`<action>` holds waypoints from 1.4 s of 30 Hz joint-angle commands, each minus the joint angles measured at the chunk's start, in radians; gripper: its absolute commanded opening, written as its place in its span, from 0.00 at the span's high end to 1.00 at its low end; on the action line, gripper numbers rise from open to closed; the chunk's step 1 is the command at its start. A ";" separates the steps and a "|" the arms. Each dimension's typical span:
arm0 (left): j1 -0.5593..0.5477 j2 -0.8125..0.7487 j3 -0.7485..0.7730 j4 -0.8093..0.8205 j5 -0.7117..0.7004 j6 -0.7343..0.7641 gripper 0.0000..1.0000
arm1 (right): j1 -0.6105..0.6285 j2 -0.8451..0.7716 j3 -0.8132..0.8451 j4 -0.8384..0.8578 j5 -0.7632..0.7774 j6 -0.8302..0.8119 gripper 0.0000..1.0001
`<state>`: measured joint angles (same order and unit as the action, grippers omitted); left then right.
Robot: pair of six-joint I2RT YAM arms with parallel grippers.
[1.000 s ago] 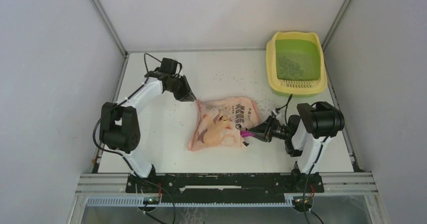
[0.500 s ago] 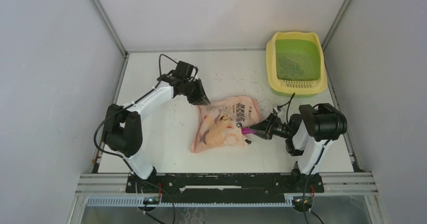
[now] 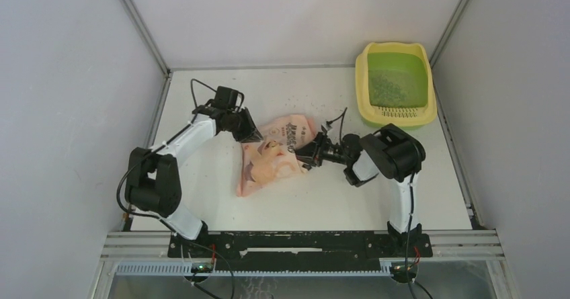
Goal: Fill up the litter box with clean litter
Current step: 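Scoop the cat litter from the cat litter bag.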
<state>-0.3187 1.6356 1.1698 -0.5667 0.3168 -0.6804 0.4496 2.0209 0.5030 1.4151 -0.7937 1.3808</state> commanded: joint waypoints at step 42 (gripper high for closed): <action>-0.001 0.091 -0.036 0.134 -0.055 -0.003 0.81 | -0.198 0.000 -0.123 0.096 -0.162 -0.020 1.00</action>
<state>-0.3141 1.6695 1.1030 -0.4839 0.3016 -0.6754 0.2619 2.0251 0.3923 1.4387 -0.9302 1.3830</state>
